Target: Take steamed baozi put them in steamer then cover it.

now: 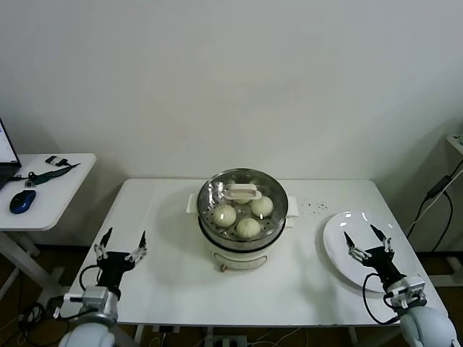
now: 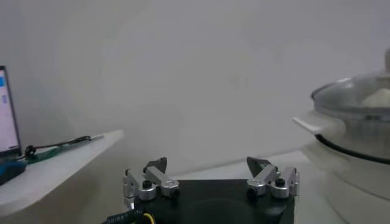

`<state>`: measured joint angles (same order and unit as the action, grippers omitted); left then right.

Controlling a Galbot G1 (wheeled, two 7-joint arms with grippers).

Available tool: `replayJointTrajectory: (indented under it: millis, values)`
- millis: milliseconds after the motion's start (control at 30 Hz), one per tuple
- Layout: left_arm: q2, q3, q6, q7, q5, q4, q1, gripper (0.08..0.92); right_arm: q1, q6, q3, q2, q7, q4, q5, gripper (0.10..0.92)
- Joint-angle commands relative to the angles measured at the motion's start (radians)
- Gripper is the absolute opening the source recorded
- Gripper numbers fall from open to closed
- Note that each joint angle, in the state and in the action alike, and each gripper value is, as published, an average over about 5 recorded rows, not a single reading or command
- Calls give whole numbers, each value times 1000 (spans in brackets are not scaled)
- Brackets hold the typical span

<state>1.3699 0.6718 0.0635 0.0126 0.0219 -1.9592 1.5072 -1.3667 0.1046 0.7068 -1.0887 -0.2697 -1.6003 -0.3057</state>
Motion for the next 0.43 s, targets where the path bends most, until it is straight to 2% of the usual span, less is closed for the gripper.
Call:
replayJointTrajectory:
  millis: [33, 433]
  values:
    - [37, 61, -216, 4, 83, 55, 53, 823, -31, -5, 4, -13, -15, -38, -13, 823]
    - [38, 22, -214, 2, 47, 35, 49, 823, -30, -3, 19, -10, -22, -23, -15, 823]
